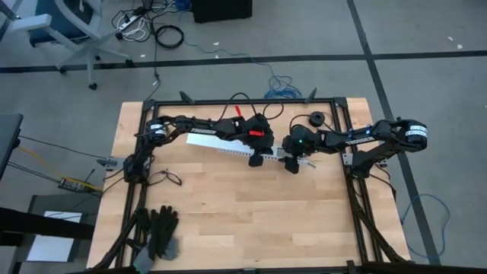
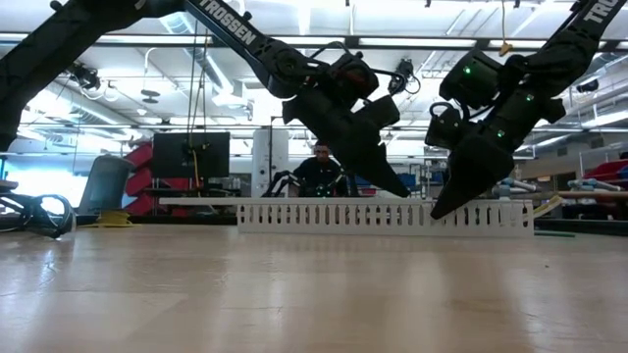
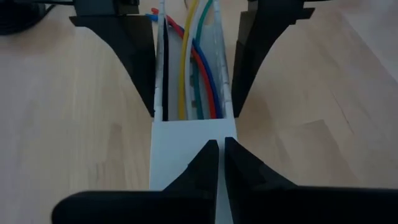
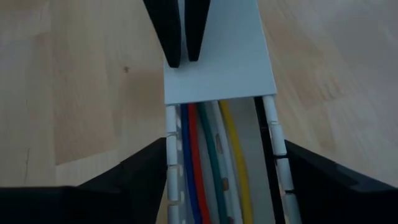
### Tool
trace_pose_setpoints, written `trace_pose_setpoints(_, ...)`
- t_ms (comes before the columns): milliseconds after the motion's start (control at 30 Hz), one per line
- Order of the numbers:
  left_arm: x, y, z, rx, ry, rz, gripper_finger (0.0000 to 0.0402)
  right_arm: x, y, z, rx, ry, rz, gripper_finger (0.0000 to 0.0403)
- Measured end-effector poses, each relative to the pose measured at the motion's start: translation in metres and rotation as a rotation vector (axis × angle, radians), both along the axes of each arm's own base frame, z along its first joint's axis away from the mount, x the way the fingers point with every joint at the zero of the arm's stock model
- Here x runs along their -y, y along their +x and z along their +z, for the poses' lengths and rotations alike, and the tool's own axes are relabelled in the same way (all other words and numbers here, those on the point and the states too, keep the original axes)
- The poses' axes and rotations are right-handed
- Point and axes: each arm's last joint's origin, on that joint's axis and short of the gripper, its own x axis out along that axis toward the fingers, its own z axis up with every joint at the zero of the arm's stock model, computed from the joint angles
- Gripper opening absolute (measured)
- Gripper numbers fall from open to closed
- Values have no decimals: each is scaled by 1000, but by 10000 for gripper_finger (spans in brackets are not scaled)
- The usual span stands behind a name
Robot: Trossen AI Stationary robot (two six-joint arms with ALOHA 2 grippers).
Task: Ziptie cables
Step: Close the white cable duct
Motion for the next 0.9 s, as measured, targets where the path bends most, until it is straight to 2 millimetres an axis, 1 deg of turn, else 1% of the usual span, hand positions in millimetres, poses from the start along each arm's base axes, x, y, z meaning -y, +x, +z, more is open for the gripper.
trace_pose_setpoints(167,-3,2,-3,4,15,17,0,0,0,0,0,-2,-2,244)
trace_pose_setpoints(367,-1,11,-12,67,26,15,0,-1,0,0,0,-9,5,187)
trace_pose_setpoints(467,1,15,-13,104,36,12,0,-1,1,1,8,-12,8,170)
trace_pose_setpoints(667,3,16,-14,116,33,17,0,-1,3,2,44,-12,13,173)
trace_pose_setpoints(767,3,15,-8,126,26,25,0,-1,4,3,52,-18,17,181)
trace_pose_setpoints(833,3,14,4,155,39,20,0,-1,4,3,58,-17,14,189)
trace_pose_setpoints(900,4,12,23,208,69,5,0,-1,4,3,57,-16,14,200)
